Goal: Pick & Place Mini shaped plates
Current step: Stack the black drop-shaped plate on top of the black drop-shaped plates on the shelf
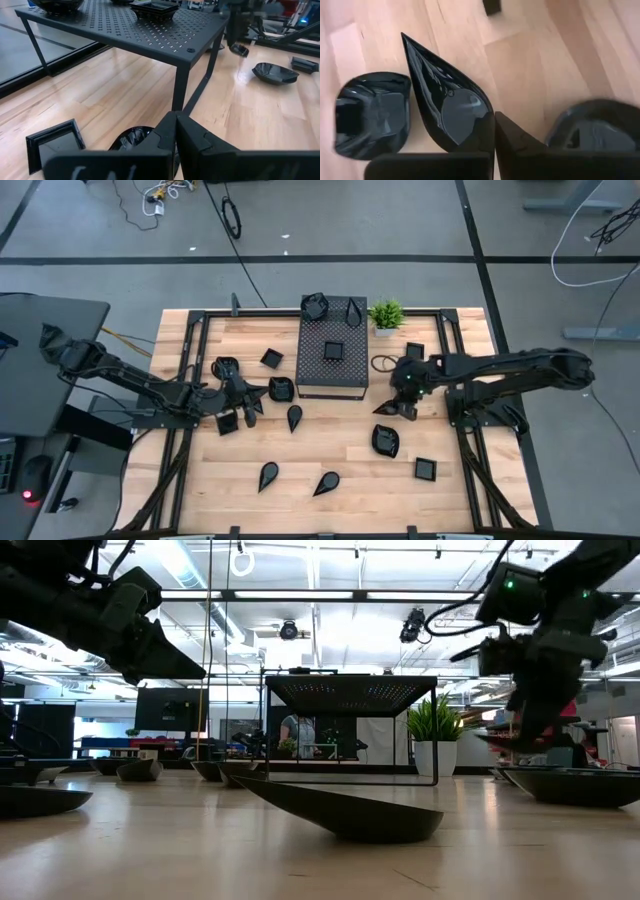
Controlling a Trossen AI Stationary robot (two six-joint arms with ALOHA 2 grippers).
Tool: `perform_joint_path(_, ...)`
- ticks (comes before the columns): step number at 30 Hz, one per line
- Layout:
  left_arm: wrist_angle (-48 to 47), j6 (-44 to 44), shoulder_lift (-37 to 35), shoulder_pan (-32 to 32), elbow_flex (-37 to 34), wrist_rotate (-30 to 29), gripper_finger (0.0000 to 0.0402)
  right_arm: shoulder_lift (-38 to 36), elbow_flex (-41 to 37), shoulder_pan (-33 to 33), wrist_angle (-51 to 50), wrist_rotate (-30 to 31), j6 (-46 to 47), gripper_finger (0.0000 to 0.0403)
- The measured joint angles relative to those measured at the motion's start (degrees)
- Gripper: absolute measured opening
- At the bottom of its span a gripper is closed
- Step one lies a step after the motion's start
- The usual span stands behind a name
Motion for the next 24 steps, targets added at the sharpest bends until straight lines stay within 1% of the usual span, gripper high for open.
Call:
perform_joint_path(4, 0.0, 0.0, 0.0, 0.0, 0.0, 0.1, 0.0016, -2.6, 3.2, -0.4, -5.5, 0.8, 8.3, 0.0003)
perform_joint_path(7, 0.0, 0.0, 0.0, 0.0, 0.0, 0.1, 0.0016, -3.9, 6.4, -0.7, -11.5, 0.8, 15.4, 0.0002)
perform_joint_path(11, 0.0, 0.0, 0.0, 0.0, 0.0, 0.1, 0.0016, -5.8, 11.8, -0.6, -18.3, -0.4, 18.7, 0.0002)
perform_joint_path(13, 0.0, 0.0, 0.0, 0.0, 0.0, 0.8, 0.0016, -6.8, 14.1, -0.6, -18.3, -2.3, 20.1, 0.0002)
perform_joint_path(14, 0.0, 0.0, 0.0, 0.0, 0.0, 1.2, 0.0016, -7.2, 15.1, -0.6, -16.7, -2.7, 21.4, 0.0002)
perform_joint_path(16, 0.0, 0.0, 0.0, 0.0, 0.0, 1.7, 0.0016, -7.7, 16.8, -0.6, -10.0, -2.8, 25.4, 0.0002)
perform_joint_path(19, 0.0, 0.0, 0.0, 0.0, 0.0, 1.7, 0.0016, -7.5, 17.3, -0.6, 5.9, -0.2, 26.3, 0.0003)
perform_joint_path(21, 0.0, 0.0, 0.0, 0.0, 0.0, 1.7, 0.0016, -6.3, 17.5, -0.6, 16.1, 6.4, 26.6, 0.0002)
perform_joint_path(24, 0.0, 0.0, 0.0, 0.0, 0.0, 2.0, 0.0016, -3.3, 17.5, -0.6, 24.0, 19.5, 29.4, 0.0002)
